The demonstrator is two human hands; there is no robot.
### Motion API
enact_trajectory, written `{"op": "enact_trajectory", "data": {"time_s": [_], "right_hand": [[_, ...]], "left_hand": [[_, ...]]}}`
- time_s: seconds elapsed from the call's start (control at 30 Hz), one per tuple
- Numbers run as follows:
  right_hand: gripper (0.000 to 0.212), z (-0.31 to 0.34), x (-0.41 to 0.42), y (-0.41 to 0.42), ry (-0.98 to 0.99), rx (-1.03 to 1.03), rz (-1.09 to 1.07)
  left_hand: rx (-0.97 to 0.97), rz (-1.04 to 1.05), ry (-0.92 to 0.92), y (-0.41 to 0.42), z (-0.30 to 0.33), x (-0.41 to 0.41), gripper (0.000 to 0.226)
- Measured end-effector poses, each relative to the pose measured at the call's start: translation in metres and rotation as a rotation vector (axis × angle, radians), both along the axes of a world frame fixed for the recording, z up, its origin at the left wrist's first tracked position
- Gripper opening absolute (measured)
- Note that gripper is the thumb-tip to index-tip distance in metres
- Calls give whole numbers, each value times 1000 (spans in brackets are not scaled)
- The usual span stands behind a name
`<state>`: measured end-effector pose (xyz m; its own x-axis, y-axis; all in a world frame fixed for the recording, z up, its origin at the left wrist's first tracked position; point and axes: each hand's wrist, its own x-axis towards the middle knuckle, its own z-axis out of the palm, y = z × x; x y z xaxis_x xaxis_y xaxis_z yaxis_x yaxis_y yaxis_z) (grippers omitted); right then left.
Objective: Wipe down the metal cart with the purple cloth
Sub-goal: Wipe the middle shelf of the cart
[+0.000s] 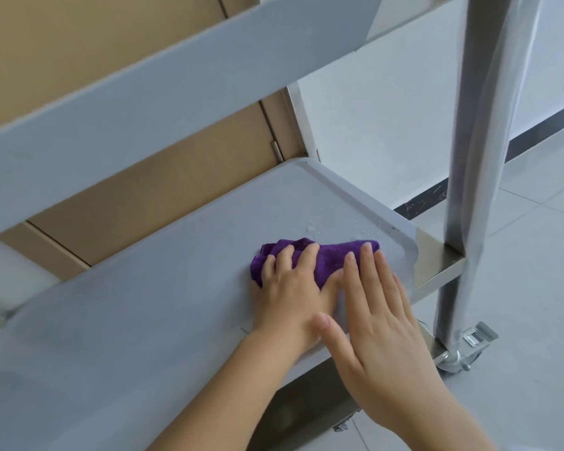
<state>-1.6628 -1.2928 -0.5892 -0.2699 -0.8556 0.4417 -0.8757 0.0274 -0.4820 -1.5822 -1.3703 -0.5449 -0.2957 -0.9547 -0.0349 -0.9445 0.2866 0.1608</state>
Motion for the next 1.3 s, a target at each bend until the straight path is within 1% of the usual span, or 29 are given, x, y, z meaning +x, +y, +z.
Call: {"op": "enact_trajectory", "data": {"time_s": [0.1, 0.17, 0.2, 0.23, 0.3, 0.33, 0.4, 0.5, 0.6, 0.63, 0.67, 0.7, 0.73, 0.8, 0.87, 0.9, 0.93, 0.97, 1.0, 1.03, 1.07, 1.1, 1.13, 1.17, 1.23, 1.3], "right_hand": [[74, -2, -3, 1, 97, 56, 8], [76, -3, -2, 1, 116, 64, 8], [76, -2, -2, 1, 114, 67, 7], [77, -2, -1, 0, 107, 78, 8], [78, 1, 1, -1, 84, 114, 22], [79, 2, 1, -2, 71, 130, 32], [80, 4, 0, -2, 50, 166, 43], [73, 7, 4, -4, 26, 224, 71], [73, 17, 8, -18, 51, 313, 177], [73, 25, 7, -24, 90, 342, 215], [71, 27, 3, -32, 170, 293, 228], [67, 27, -3, -38, 194, 270, 268], [66, 31, -9, -45, 183, 320, 290], [67, 36, -16, -60, 160, 308, 283], [67, 35, -16, -72, 148, 291, 287], [67, 37, -15, -74, 130, 308, 294], [68, 36, -12, -76, 108, 333, 294], [69, 33, -10, -77, 102, 335, 294], [69, 31, -8, -79, 90, 289, 282], [68, 31, -8, -79, 73, 281, 262], [73, 36, -8, -78, 21, 302, 239], [80, 39, -8, -78, 24, 308, 223], [84, 36, -9, -78, 54, 304, 233], [80, 29, -8, -78, 88, 306, 252], [72, 29, -10, -75, 119, 383, 281], [70, 29, -11, -77, 143, 385, 275]], "left_hand": [[20, 28, 66, -11, -1, 1, 56], [89, -40, 86, -14, 4, 6, 62], [161, -85, 129, -17, 7, 11, 59], [278, -103, 203, -19, 13, 16, 52], [485, -121, 332, -26, 27, 26, 53], [501, -148, 310, -27, 30, 28, 54], [408, -191, 242, -31, 24, 31, 54], [204, -185, 279, -38, 8, 25, 49], [98, -126, 273, -52, 2, 17, 47], [93, -120, 260, -59, 0, 16, 48], [104, -119, 264, -65, -1, 15, 54], [122, -112, 274, -70, 0, 15, 58], [130, -104, 278, -77, 0, 15, 59], [126, -101, 282, -92, -1, 14, 51], [121, -95, 299, -106, 0, 12, 57], [122, -91, 304, -112, 0, 11, 62], [119, -87, 302, -118, 0, 10, 62], [111, -84, 299, -124, -2, 9, 57], [95, -75, 290, -131, -2, 8, 51], [78, -61, 284, -137, -3, 7, 47], [61, -47, 278, -144, -3, 5, 47], [50, -33, 270, -151, -3, 4, 47], [46, -22, 261, -158, -3, 2, 47], [46, -14, 255, -165, -2, 1, 47], [52, -7, 253, -179, -2, 0, 48], [59, 14, 245, -191, 0, -2, 49]]}}
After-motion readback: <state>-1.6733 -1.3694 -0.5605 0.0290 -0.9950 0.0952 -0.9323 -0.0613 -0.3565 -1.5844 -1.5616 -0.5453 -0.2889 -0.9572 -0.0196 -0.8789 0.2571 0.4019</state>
